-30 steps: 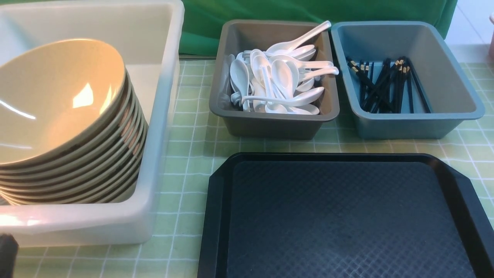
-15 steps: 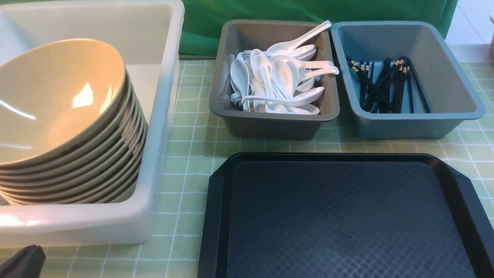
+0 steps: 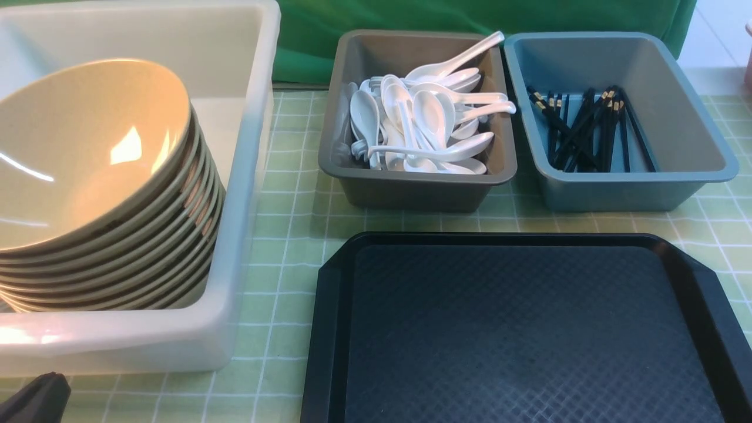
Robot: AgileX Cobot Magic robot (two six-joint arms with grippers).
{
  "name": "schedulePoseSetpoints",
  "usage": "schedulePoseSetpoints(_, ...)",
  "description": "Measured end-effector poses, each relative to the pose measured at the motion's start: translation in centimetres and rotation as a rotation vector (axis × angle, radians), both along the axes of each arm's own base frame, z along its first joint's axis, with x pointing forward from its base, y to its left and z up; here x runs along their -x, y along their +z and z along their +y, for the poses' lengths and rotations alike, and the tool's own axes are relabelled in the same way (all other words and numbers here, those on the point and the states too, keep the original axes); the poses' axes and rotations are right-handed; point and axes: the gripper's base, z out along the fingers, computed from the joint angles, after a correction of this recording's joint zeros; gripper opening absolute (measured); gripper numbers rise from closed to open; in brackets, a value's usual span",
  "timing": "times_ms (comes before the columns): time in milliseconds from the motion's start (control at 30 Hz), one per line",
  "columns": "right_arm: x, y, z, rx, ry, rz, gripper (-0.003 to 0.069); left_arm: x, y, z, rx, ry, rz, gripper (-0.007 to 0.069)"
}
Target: On green table put chopsticks spoon bowls plates into blue grey white boxes.
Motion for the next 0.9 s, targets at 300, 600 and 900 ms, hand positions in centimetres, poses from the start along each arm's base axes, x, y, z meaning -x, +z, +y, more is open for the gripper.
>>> schedulePoseSetpoints(300,0.0,0.0,0.0,0.012,0.000,-0.005,0.0099,0.0,0.0,0.0,0.000,0.000,0.000,-0.0002)
schedulePoseSetpoints(600,-0.1,-0.2,-0.4,0.311,-0.041,-0.084,0.0101,0.0,0.0,0.0,0.000,0.000,0.000,-0.0002)
schedulePoseSetpoints(900,-1.0,-5.0,-0.5,0.141,-0.301,0.158,0.0110,0.0,0.0,0.0,-0.002,-0.001,0.000,-0.0002)
